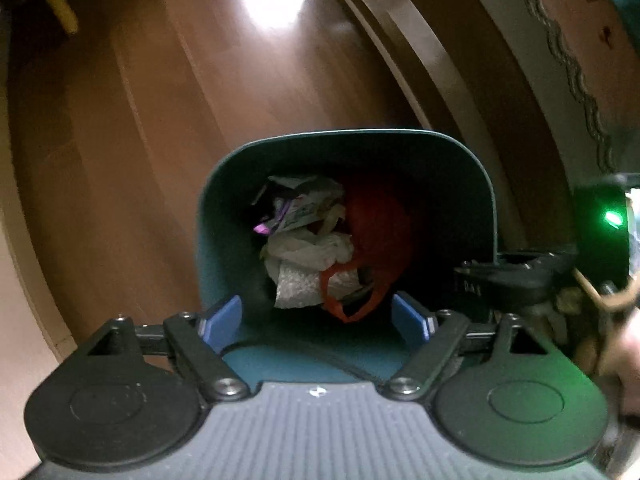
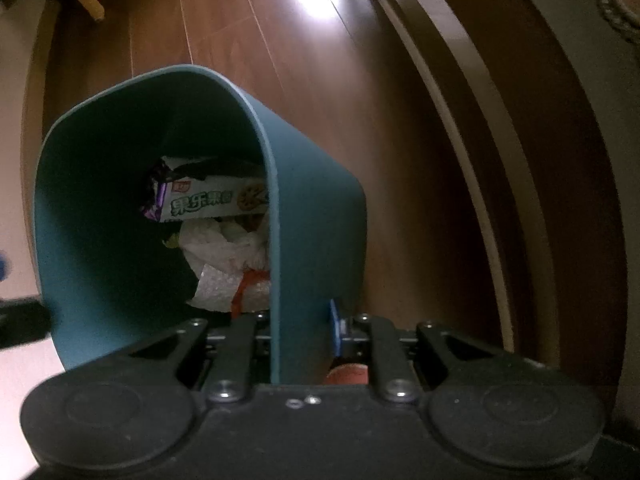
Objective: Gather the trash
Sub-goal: 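Lower the wastebasket to the floor with the right tool and release it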
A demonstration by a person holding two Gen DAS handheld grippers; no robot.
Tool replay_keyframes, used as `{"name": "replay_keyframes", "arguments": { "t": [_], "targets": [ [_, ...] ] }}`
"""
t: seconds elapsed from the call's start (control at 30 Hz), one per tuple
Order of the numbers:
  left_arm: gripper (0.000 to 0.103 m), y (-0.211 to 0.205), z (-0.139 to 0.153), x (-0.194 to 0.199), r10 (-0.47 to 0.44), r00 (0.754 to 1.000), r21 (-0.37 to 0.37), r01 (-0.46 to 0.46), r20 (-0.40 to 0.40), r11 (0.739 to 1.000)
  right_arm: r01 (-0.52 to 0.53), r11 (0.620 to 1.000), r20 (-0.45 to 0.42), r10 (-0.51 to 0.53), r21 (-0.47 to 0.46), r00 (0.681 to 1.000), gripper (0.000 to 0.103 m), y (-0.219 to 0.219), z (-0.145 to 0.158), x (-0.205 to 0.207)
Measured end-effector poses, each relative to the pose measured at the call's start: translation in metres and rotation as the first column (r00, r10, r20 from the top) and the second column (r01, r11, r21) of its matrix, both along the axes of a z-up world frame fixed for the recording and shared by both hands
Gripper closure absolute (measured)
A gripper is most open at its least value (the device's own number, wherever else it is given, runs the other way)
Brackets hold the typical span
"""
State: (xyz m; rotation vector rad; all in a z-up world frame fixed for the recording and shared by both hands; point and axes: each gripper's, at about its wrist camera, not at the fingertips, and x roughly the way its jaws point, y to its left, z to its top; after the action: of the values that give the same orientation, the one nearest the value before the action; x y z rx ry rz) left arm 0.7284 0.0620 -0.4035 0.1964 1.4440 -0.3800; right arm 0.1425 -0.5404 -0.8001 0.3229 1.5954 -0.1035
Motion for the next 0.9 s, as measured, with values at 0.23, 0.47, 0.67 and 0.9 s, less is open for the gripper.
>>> {"name": "replay_keyframes", "arguments": {
  "t": [0.23, 0.47, 0.67, 0.9],
  "targets": [
    [0.021, 0.029, 0.002, -0.048, 0.051, 0.998, 0.017, -0.052, 0.04, 0.999, 0.073, 0.997, 0.006, -0.073, 0.032, 0.997, 0.087, -0.016, 0.019, -0.015],
    [0.021, 0.034, -0.005, -0.063, 0.06, 0.996, 0.023, -0.062, 0.065, 0.998, 0.029, 0.999, 0.008, -0.029, -0.028, 1.0, 0.095, -0.022, 0.032, -0.029],
    [0.021, 0.027, -0.009, -0.069, 0.037, 0.994, 0.043, -0.042, 0.099, 0.998, 0.06, 0.998, -0.001, -0.06, -0.031, 0.998, 0.092, -0.024, 0.045, -0.048],
    [0.021, 0.023, -0.004, -0.074, 0.001, 0.993, 0.04, -0.006, 0.121, 0.999, 0.053, 0.997, 0.035, -0.051, -0.064, 0.998, 0.084, -0.002, 0.086, -0.076]
  ]
}}
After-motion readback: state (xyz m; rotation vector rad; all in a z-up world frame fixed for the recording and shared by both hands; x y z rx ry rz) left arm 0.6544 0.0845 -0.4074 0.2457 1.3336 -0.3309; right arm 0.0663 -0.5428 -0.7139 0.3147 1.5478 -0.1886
